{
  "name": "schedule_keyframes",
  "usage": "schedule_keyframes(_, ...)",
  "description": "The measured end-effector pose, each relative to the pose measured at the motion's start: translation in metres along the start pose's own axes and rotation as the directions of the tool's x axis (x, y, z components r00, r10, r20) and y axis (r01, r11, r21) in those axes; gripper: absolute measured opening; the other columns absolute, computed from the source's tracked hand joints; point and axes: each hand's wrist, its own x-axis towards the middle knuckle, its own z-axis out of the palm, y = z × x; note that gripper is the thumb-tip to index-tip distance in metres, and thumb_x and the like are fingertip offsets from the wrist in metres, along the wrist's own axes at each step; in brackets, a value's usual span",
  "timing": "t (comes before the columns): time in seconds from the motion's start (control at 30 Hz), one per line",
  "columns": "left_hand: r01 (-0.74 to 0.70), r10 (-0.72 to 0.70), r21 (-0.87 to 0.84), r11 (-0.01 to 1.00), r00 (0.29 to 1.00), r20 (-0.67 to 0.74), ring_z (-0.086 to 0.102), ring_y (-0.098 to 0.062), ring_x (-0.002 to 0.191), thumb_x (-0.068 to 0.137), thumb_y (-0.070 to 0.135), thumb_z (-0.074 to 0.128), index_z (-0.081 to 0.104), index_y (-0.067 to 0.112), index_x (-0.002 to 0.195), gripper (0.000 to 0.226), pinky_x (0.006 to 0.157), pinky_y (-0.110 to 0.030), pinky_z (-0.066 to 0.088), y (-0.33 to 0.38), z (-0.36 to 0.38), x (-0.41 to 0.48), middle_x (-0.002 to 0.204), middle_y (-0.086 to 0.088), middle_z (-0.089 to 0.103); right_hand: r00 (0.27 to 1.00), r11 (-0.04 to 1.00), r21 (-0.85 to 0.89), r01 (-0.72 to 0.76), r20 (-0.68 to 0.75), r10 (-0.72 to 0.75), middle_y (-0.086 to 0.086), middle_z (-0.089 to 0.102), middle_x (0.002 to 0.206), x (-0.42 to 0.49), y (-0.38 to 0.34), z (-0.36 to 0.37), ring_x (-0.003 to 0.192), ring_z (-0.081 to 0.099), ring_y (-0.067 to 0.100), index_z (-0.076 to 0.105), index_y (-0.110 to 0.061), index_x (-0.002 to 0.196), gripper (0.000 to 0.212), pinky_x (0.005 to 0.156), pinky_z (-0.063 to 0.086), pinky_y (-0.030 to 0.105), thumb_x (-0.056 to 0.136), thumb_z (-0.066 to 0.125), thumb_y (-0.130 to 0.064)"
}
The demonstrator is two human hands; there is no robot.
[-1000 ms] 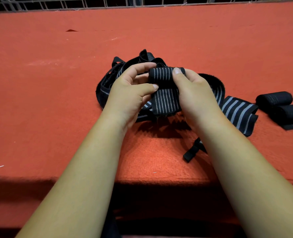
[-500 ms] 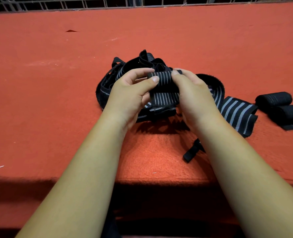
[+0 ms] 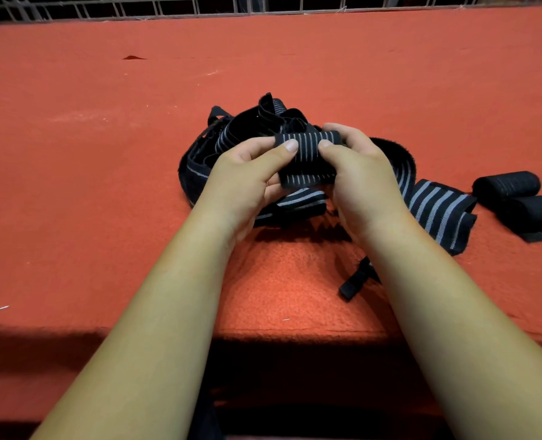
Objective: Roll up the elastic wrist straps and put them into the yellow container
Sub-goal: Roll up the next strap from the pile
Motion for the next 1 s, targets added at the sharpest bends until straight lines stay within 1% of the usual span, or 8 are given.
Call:
schedule_keyframes(0.07, -0.026, 0.027, 0.007, 1.0, 1.0, -0.015, 0.081, -0.027, 0.102, 0.103, 0.011, 0.071, 0.074, 0.003, 0.127, 0.024, 0.086, -0.034, 0.064, -0.002, -0.002, 0.002, 0.115, -0.012, 0.08, 1.0, 1.0, 0.011, -0.018, 0.007, 0.018, 0.0, 0.079, 0.116, -0.001, -0.002, 0.0, 0.098, 0.075, 0.018, 0.07, -0.031, 0.128, 0.042, 0.063, 0.053, 0.026, 0.087, 0.061, -0.034)
schedule_keyframes(0.23, -0.082, 0.083, 0.039, 0.996, 0.996, -0.021, 0.077, -0.027, 0.112, 0.099, -0.003, 0.07, 0.072, 0.008, 0.131, 0.033, 0.1, -0.044, 0.063, -0.002, -0.003, 0.005, 0.115, -0.011, 0.078, 1.0, 0.999, 0.043, -0.02, 0.013, 0.02, 0.0, 0.082, 0.11, -0.001, -0.002, 0.0, 0.103, 0.08, 0.019, 0.075, -0.021, 0.119, 0.027, 0.086, 0.063, 0.04, 0.1, 0.06, -0.034)
schedule_keyframes(0.37, -0.102, 0.102, 0.058, 0.993, 0.995, -0.001, 0.077, -0.022, 0.109, 0.097, -0.009, 0.069, 0.072, 0.013, 0.129, 0.039, 0.097, -0.039, 0.063, -0.001, -0.002, 0.004, 0.114, -0.006, 0.078, 1.0, 0.999, -0.037, -0.014, 0.005, 0.014, -0.002, 0.08, 0.109, 0.001, -0.001, -0.001, 0.093, 0.078, 0.014, 0.073, -0.023, 0.121, 0.035, 0.073, 0.06, 0.033, 0.099, 0.059, -0.047)
schedule_keyframes(0.53, -0.05, 0.05, -0.006, 0.999, 0.999, -0.016, 0.078, -0.024, 0.114, 0.097, -0.005, 0.072, 0.074, 0.01, 0.131, 0.037, 0.099, -0.037, 0.063, 0.002, 0.0, 0.002, 0.12, -0.01, 0.076, 1.0, 0.999, -0.038, 0.009, 0.001, -0.009, 0.004, 0.078, 0.113, 0.0, -0.001, -0.003, 0.093, 0.079, 0.021, 0.07, -0.022, 0.121, 0.022, 0.069, 0.059, 0.029, 0.107, 0.058, -0.034)
schedule_keyframes(0.67, -0.044, 0.043, -0.013, 0.999, 0.999, -0.024, 0.078, -0.026, 0.114, 0.098, 0.002, 0.074, 0.076, 0.005, 0.125, 0.027, 0.101, -0.04, 0.063, 0.003, 0.003, -0.001, 0.123, -0.012, 0.079, 1.0, 1.0, -0.028, 0.005, -0.009, -0.005, 0.008, 0.078, 0.113, -0.003, -0.006, -0.004, 0.084, 0.075, 0.019, 0.07, -0.021, 0.12, 0.017, 0.048, 0.049, 0.017, 0.11, 0.057, -0.027)
schedule_keyframes(0.83, -0.088, 0.088, 0.015, 0.996, 0.996, -0.009, 0.079, -0.025, 0.11, 0.1, 0.004, 0.073, 0.078, 0.005, 0.119, 0.02, 0.101, -0.039, 0.063, 0.009, 0.012, -0.006, 0.117, -0.014, 0.081, 0.998, 0.998, -0.011, 0.065, -0.013, -0.065, 0.002, 0.08, 0.113, -0.005, -0.013, -0.011, 0.098, 0.08, 0.018, 0.072, -0.019, 0.12, 0.019, 0.073, 0.061, 0.031, 0.109, 0.058, -0.027)
schedule_keyframes(0.93, -0.097, 0.097, 0.013, 0.995, 0.995, -0.003, 0.077, -0.024, 0.107, 0.101, 0.005, 0.072, 0.08, 0.009, 0.114, 0.016, 0.108, -0.046, 0.059, 0.009, 0.025, -0.01, 0.113, -0.01, 0.082, 0.996, 0.996, -0.016, 0.089, -0.03, -0.089, 0.0, 0.081, 0.11, -0.009, -0.019, -0.022, 0.098, 0.08, 0.016, 0.073, -0.019, 0.119, 0.019, 0.073, 0.06, 0.03, 0.109, 0.059, -0.027)
schedule_keyframes(1.0, -0.097, 0.097, -0.003, 0.995, 0.995, 0.007, 0.078, -0.022, 0.107, 0.102, 0.005, 0.07, 0.08, 0.009, 0.114, 0.016, 0.1, -0.039, 0.063, 0.008, 0.036, -0.013, 0.113, -0.01, 0.082, 0.994, 0.995, -0.02, 0.1, -0.042, -0.101, 0.0, 0.081, 0.107, -0.012, -0.023, -0.032, 0.096, 0.08, 0.016, 0.075, -0.018, 0.118, 0.02, 0.071, 0.06, 0.028, 0.11, 0.059, -0.028)
